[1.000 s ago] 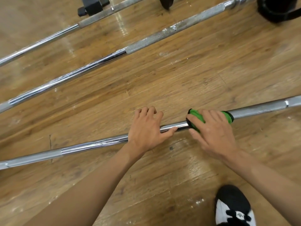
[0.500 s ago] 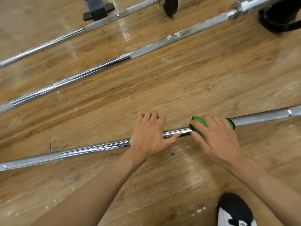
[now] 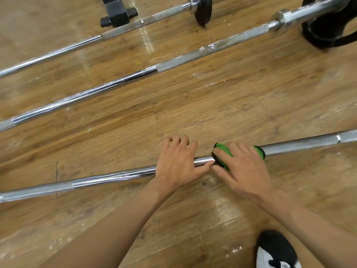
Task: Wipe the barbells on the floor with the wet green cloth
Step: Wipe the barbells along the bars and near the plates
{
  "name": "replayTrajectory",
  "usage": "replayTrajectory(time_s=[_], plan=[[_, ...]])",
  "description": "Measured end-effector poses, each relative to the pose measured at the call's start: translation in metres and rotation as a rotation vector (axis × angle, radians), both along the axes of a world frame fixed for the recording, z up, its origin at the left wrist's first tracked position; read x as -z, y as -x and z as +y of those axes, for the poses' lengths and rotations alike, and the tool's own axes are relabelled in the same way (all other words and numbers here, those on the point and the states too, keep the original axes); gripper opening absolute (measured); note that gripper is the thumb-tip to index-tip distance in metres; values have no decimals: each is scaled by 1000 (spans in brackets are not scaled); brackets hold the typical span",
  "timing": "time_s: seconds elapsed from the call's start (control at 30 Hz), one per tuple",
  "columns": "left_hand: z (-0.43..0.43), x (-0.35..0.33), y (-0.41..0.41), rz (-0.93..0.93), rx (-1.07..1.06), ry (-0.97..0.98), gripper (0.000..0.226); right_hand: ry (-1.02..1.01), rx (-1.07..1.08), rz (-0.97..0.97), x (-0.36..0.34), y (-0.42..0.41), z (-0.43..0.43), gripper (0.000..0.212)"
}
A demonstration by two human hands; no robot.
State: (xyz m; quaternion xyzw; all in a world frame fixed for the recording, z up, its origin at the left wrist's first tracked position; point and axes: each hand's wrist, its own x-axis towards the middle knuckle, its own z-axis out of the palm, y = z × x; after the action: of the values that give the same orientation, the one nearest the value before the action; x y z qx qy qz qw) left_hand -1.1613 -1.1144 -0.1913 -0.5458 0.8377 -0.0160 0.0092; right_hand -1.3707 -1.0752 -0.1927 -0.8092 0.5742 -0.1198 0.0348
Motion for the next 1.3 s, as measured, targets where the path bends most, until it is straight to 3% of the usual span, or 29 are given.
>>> replayTrajectory(time_s=[0.17,0.33,0.5,0.6,0.67,0.77,0.87,0.93,1.07,1.17,1.3], plan=[[2,-1,1,11,-8,11,79,96,318,11,9,108,-2,70],[2,-1,1,17,0,14,79,79,606,-44,5,72,-5,64],[0,2,0,24,8,16,79,22,216,-37,3,-13,11,65],[-4,3,-2,12,14,28,79,2,8,-5,2,3,1,65],[-6,4,-2,6,12,40,78,46,90,35,5,44,-8,66],[-11,4,-3,24,5,56,77,70,392,61,10,96,-14,62],[-16,2,-2,54,12,56,74,49,552,4,9,85,-24,63],[-19,2,-2,77,25,60,71,42,514,-26,5,50,-25,63],[-28,5,-6,88,56,92,68,49,181,-86,7,-30,-14,60],[-35,6,-10,78,76,122,65,62,-9,-68,6,-13,-27,54],[-39,9,-10,66,119,97,65,137,219,60,14,92,-38,61]])
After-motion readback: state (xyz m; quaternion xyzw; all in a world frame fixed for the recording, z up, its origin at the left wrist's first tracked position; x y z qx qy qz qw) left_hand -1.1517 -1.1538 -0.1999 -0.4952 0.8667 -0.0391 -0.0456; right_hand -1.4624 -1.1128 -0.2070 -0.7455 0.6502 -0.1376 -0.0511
